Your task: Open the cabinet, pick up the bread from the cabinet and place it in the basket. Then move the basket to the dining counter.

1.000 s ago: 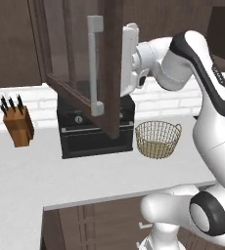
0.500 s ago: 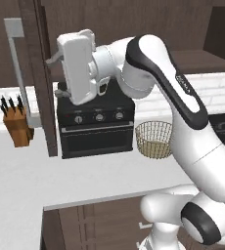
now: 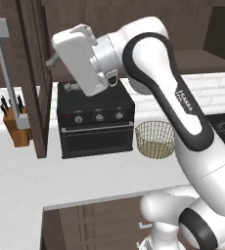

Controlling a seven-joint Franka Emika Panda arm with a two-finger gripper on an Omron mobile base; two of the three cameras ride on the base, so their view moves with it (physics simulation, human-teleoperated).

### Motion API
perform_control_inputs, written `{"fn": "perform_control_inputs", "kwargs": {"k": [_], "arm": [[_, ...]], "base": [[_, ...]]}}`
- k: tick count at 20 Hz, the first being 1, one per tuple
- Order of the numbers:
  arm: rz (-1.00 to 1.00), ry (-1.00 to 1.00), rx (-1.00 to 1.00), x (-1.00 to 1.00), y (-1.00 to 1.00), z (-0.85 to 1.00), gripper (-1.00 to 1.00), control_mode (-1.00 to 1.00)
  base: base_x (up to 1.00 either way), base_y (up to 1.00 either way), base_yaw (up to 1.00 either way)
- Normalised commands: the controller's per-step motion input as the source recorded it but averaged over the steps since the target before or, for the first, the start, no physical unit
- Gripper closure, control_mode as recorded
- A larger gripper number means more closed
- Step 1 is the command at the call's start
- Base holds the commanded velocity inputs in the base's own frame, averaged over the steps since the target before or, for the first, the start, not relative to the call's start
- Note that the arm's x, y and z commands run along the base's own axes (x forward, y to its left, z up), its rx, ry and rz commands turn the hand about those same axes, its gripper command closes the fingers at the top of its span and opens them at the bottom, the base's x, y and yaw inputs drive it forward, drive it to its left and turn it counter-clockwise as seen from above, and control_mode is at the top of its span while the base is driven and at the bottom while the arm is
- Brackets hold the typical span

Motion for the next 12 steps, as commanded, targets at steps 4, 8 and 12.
{"fn": "perform_control_inputs", "kwargs": {"k": [4,8,12], "arm": [[-0.13,-0.23,-0.10,0.00,-1.00,0.00,-1.00,-1.00],[-0.12,-0.35,-0.06,0.01,-1.00,-0.08,-1.00,-1.00],[-0.14,-0.35,-0.04,0.14,-1.00,-0.17,-1.00,-1.00]], "base": [[0.00,0.00,0.00],[0.00,0.00,0.00],[0.00,0.00,0.00]]}}
